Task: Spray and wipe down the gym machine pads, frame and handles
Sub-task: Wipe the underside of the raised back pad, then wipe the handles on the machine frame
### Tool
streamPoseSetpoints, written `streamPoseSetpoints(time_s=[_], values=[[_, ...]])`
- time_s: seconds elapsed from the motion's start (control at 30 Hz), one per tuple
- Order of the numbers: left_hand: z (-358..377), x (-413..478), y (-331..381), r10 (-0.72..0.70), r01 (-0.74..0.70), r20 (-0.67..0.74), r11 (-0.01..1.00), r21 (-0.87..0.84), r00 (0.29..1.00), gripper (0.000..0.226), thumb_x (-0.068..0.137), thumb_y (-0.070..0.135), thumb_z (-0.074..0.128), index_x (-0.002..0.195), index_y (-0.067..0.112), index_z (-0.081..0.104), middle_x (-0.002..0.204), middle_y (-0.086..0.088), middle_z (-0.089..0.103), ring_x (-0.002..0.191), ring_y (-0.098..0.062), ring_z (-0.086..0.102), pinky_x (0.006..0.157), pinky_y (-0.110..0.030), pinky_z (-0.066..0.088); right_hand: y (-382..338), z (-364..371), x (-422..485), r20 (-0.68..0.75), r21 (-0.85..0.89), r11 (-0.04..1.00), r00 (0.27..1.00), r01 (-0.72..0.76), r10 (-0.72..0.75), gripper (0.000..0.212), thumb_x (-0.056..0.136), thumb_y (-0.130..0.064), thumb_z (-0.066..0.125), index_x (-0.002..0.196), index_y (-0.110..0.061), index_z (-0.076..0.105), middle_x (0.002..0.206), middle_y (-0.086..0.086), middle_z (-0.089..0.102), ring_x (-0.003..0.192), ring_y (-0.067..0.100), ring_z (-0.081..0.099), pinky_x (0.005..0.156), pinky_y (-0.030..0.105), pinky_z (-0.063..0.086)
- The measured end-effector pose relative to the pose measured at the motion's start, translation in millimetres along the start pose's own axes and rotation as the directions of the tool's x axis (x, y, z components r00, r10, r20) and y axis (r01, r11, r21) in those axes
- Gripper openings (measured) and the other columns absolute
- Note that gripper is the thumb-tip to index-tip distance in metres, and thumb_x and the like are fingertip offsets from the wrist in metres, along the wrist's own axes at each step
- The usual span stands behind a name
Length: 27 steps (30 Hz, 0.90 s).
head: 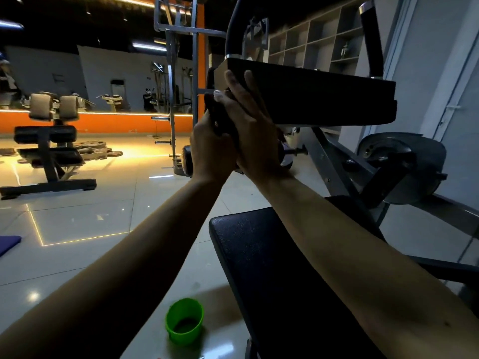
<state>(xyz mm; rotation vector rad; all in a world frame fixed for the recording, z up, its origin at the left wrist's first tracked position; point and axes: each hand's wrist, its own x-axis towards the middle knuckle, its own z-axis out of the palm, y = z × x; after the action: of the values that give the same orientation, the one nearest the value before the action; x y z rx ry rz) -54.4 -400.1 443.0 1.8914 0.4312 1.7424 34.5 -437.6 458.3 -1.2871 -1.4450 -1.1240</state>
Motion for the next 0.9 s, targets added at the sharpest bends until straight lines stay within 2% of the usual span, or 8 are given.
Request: streamPoseSetpoints(time_s=[0.07, 0.2, 0.37, 0.53, 0.6, 0.7, 0.8, 0.9], values=[[7.0, -3.1, -1.8, 0.009, -0.008, 0.013, 0.999, -0.032, 1.0, 0.028, 0.097, 0.0, 0.045, 0.119, -0.005, 0.061, 0.098, -0.005, 0.068, 0.085, -0.003, 0.067, 0.064, -0.016, 0.05, 10.8, -5.1, -5.5, 0.001, -0.052, 0.997, 0.999, 0.048, -0.048, 0.04, 0.097, -0.011, 0.068, 0.137, -0.008, 0.064, 0.156, 0.015, 0.049, 0.151, 0.042, 0.033, 0.123, 0.034, 0.025], [13.5, -22.5, -2.1, -0.006, 0.007, 0.094, 1.0, -0.016, 0.996, 0.067, 0.092, 0.0, 0.04, 0.158, 0.009, 0.033, 0.162, -0.015, 0.037, 0.148, -0.023, 0.039, 0.113, -0.034, 0.047, 39.3, -29.8, -33.6, 0.046, -0.137, 0.989, 0.997, -0.049, 0.056, 0.049, 0.095, -0.003, 0.064, 0.144, -0.008, 0.058, 0.16, 0.015, 0.043, 0.152, 0.04, 0.032, 0.118, 0.032, 0.03], [2.0, -56.5, 2.1, -0.252, 0.249, -0.017, 0.964, -0.091, 0.968, 0.047, 0.103, 0.019, 0.047, 0.151, 0.016, 0.047, 0.152, -0.008, 0.051, 0.14, -0.018, 0.047, 0.105, -0.021, 0.044, 38.8, -55.7, -66.0, -0.063, -0.058, 0.89, 0.891, -0.453, 0.45, 0.041, 0.102, -0.018, 0.059, 0.143, -0.009, 0.056, 0.159, 0.016, 0.041, 0.142, 0.03, 0.046, 0.106, 0.029, 0.046], [-35.1, -80.8, 5.1, -0.765, 0.757, 0.309, 0.332, -0.563, 0.565, 0.07, 0.095, 0.071, 0.044, 0.14, 0.018, 0.055, 0.132, -0.012, 0.066, 0.123, -0.032, 0.06, 0.104, -0.052, 0.048, -44.8, -20.9, -75.0, 0.278, 0.362, 0.805, 0.879, -0.469, 0.387, 0.037, 0.104, -0.03, 0.06, 0.137, -0.016, 0.05, 0.129, 0.003, 0.065, 0.116, 0.016, 0.066, 0.089, 0.041, 0.06], [-59.9, -80.6, -0.6, -0.794, 0.749, 0.373, 0.148, -0.646, 0.479, 0.067, 0.093, 0.072, 0.048, 0.123, 0.015, 0.065, 0.11, -0.012, 0.076, 0.108, -0.03, 0.069, 0.099, -0.047, 0.054, -72.2, 0.9, -79.8, 0.519, 0.326, 0.738, 0.764, -0.591, 0.382, 0.042, 0.099, -0.03, 0.064, 0.138, -0.023, 0.051, 0.129, 0.002, 0.066, 0.117, 0.021, 0.065, 0.094, 0.046, 0.058], [-90.6, -93.7, -30.4, -0.846, 0.794, 0.376, 0.088, -0.602, 0.379, 0.036, 0.1, 0.045, 0.054, 0.09, 0.015, 0.07, 0.076, -0.003, 0.074, 0.07, -0.017, 0.073, 0.067, -0.029, 0.059, -109.0, 37.4, -105.8, 0.781, 0.206, 0.482, 0.44, -0.851, 0.442, 0.046, 0.088, -0.031, 0.064, 0.133, -0.021, 0.057, 0.123, 0.006, 0.069, 0.112, 0.026, 0.065, 0.098, 0.048, 0.054], [-115.7, -130.3, -78.6, -0.929, 0.863, 0.31, 0.019, -0.504, 0.201, 0.032, 0.102, 0.029, 0.05, 0.086, 0.01, 0.069, 0.067, -0.007, 0.072, 0.063, -0.021, 0.072, 0.061, -0.03, 0.057, -138.5, 65.1, -149.7, 0.877, 0.08, 0.264, 0.194, -0.961, 0.439, 0.032, 0.075, -0.033, 0.052, 0.098, -0.012, 0.058, 0.096, 0.008, 0.065, 0.092, 0.026, 0.063, 0.083, 0.042, 0.055], [-143.8, -191.3, -134.7, -0.962, 0.908, 0.272, -0.097, -0.408, 0.019, 0.03, 0.103, 0.022, 0.046, 0.087, 0.005, 0.065, 0.062, -0.011, 0.069, 0.059, -0.026, 0.069, 0.053, -0.031, 0.055, -162.6, 91.3, -215.0, 0.913, -0.086, 0.158, -0.014, -0.984, 0.407, 0.017, 0.091, -0.011, 0.049, 0.075, -0.011, 0.053, 0.077, 0.006, 0.053, 0.071, 0.023, 0.051, 0.06, 0.028, 0.042]])
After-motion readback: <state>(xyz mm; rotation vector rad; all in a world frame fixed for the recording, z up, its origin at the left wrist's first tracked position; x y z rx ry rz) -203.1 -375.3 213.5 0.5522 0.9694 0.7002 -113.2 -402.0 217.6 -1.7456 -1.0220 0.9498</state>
